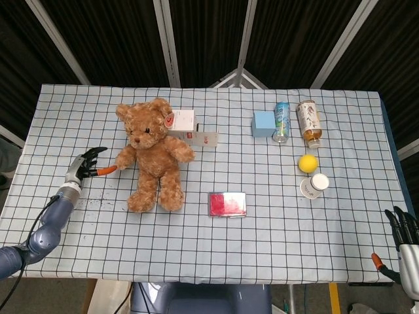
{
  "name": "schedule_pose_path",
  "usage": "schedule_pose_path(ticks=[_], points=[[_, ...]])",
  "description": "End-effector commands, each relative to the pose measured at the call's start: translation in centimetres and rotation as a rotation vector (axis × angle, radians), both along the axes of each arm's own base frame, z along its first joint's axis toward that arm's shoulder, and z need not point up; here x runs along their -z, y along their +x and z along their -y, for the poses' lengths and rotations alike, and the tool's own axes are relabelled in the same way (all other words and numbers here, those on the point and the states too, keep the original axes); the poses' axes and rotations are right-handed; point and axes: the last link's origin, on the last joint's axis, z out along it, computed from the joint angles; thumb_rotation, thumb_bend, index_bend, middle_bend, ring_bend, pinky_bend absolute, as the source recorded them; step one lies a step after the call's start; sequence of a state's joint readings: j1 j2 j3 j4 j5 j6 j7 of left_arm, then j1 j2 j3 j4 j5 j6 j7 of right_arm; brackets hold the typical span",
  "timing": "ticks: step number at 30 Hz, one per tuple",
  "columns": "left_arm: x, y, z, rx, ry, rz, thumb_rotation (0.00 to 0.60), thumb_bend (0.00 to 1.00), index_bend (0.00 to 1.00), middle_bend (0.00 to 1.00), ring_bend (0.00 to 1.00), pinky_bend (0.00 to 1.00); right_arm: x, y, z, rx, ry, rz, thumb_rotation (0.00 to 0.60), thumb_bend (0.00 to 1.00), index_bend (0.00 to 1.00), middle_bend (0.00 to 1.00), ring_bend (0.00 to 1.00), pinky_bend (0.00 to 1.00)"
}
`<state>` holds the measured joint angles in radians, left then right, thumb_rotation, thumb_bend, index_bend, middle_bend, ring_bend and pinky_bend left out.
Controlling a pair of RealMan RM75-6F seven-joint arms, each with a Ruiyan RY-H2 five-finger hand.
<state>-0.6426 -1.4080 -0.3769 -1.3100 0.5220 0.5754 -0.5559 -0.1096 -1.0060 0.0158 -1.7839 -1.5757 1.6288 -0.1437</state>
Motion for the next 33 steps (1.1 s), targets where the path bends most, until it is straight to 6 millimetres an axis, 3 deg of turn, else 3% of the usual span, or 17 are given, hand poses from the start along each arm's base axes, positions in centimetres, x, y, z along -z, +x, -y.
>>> schedule_pose_path(ticks=[1, 8, 15, 20, 27, 33], points=[[1.1, 0.9, -0.7, 0.0, -0.003, 0.006, 0.6, 0.21, 0.25, 0.13, 0.0, 0.0, 0.0, -0.1, 0.0, 0.003, -0.001, 0.001, 0.6, 0.22, 0.05, 0.06, 0.07, 0.0], [3.0, 2.4, -1.7, -0.006, -0.005, -0.019, 0.6, 0.23, 0.25, 0.16, 0.0, 0.0, 0.0, -0.3, 0.1, 0.008, 0.002, 0.001, 0.6, 0.22, 0.04, 0.06, 0.07, 0.0], [4.2, 4.7, -2.5, 0.007, 0.021, -0.022, 0.6, 0.38, 0.33, 0.27, 0.0, 0.0, 0.0, -0.4, 0.2, 0.012, 0.003, 0.003, 0.6, 0.22, 0.04, 0.06, 0.07, 0.0], [4.6, 5.6, -2.3, 0.02, 0.041, -0.037, 0.6, 0.4, 0.36, 0.29, 0.0, 0.0, -0.1, -0.3, 0.2, 0.008, 0.0, 0.007, 0.6, 0.22, 0.04, 0.06, 0.07, 0.0], [4.7, 5.8, -2.1, 0.019, 0.052, -0.058, 0.6, 0.41, 0.38, 0.31, 0.0, 0.0, -0.3, -0.3, 0.1, 0.008, -0.005, 0.01, 0.6, 0.22, 0.04, 0.06, 0.07, 0.0], [5.1, 5.9, -2.3, -0.009, 0.082, -0.067, 0.6, 0.49, 0.46, 0.41, 0.01, 0.0, -0.3, -0.3, 0.1, 0.008, -0.005, 0.011, 0.6, 0.22, 0.04, 0.06, 0.07, 0.0]])
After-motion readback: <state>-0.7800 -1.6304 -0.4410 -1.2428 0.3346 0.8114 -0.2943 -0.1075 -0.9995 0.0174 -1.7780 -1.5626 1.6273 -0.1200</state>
